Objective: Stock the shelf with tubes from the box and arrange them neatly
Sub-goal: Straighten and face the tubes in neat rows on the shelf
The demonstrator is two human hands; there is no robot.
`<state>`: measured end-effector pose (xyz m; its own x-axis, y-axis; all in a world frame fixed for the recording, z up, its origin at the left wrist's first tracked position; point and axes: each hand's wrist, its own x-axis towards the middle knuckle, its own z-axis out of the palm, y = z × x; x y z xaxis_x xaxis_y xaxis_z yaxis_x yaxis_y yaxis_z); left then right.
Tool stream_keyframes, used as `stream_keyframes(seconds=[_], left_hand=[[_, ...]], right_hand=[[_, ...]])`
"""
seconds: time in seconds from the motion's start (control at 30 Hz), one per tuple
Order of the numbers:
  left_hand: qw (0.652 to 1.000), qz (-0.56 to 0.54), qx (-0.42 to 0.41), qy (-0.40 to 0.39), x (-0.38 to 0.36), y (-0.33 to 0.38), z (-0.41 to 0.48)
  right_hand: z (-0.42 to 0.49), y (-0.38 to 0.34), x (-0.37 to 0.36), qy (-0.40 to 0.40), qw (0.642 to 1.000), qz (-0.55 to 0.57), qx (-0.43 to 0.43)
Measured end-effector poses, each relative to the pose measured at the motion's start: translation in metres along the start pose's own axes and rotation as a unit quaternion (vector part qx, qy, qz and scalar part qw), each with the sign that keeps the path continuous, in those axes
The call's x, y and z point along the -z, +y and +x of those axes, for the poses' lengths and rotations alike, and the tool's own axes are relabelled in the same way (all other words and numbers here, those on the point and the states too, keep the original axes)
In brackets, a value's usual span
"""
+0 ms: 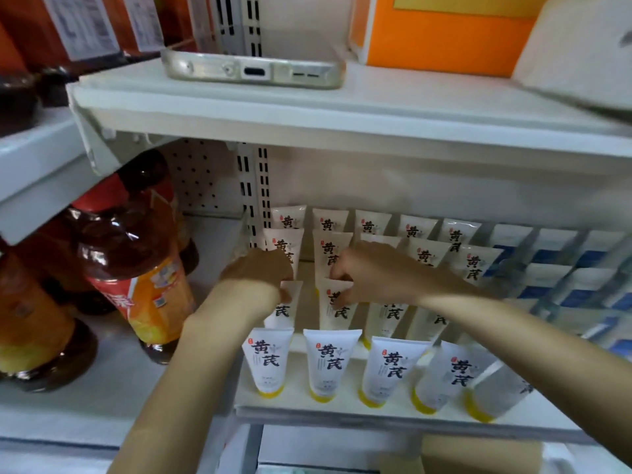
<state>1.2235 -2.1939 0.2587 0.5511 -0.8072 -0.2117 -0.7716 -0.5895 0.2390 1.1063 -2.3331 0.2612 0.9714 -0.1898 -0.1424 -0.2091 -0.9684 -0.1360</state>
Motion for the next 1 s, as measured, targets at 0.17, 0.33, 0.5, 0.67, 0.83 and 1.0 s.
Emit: stream_keyframes(seconds=[0.17, 0.33, 0.5, 0.67, 0.83, 1.0], left_hand=[[0.999, -0.03, -0.013, 0.023, -0.005, -0.007, 0.009], [0.998, -0.043, -0.013, 0.042, -0.007, -0.012, 0.019], [0.997, -0.051, -0.02, 0.054, -0.007, -0.013, 0.024], [0.997, -0.048, -0.028, 0.05, -0.006, -0.016, 0.028], [0.998, -0.05, -0.04, 0.024, -0.005, -0.022, 0.033], [0.997, -0.045, -0.058, 0.018, -0.006, -0.021, 0.032]], right_hand=[[0.005, 0.006, -0.002, 0.025, 1.0, 0.003, -0.009], [0.009, 0.005, 0.0, 0.036, 0.999, -0.003, -0.012], [0.013, 0.003, 0.003, 0.035, 0.999, -0.006, -0.015], [0.015, 0.004, 0.002, 0.045, 0.999, 0.003, -0.009], [0.014, 0.007, 0.0, 0.042, 0.999, 0.006, -0.005], [0.014, 0.008, 0.0, 0.037, 0.999, 0.027, 0.003]])
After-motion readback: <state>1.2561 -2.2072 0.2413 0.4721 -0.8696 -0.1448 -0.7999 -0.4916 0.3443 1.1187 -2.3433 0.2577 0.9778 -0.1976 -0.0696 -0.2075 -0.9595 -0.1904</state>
